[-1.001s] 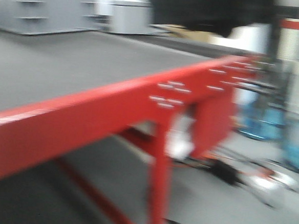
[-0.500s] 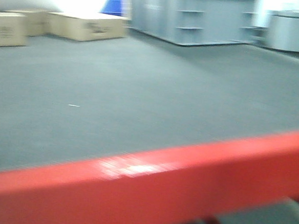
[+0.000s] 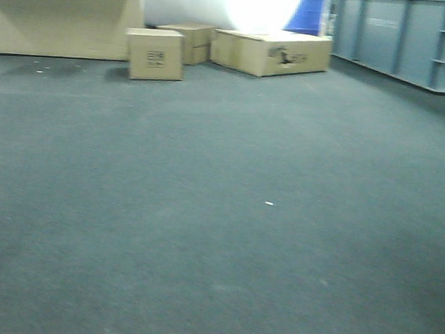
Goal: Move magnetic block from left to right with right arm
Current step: 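Drive to the carpet near the cardboard boxes holding the cube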
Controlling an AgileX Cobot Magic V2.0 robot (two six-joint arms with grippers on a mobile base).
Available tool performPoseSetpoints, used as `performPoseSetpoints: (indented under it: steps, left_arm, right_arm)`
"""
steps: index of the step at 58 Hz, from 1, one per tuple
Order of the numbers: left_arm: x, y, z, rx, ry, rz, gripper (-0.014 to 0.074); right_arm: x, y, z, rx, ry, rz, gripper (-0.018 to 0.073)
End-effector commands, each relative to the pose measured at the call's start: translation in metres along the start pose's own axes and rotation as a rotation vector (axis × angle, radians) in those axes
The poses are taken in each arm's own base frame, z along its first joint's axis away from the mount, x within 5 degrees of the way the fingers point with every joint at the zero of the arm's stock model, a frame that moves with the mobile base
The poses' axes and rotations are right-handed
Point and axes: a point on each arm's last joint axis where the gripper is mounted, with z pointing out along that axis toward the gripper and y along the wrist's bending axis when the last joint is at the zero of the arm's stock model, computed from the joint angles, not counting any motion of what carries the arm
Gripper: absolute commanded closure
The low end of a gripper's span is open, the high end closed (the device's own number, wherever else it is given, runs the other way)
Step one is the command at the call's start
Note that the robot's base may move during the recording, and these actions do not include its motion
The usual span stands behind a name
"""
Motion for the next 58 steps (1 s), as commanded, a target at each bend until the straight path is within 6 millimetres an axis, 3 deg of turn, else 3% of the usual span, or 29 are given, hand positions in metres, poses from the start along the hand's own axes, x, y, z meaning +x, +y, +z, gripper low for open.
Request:
performPoseSetpoints:
  steps: [1, 58]
  left_arm:
    - [-0.0055, 0.0002, -0.0008, 0.002, -0.085, -0.011, 0.0722]
    - [-0.0055, 0.0002, -0.0008, 0.002, -0.085, -0.011, 0.0722]
  right_arm:
    - [-0.0151, 0.001, -0.0017, -0.004, -0.099, -0.018, 0.0386]
    - [-0.0161, 0.0022, -0.0018, -0.019, -0.11, 0.002, 0.0386]
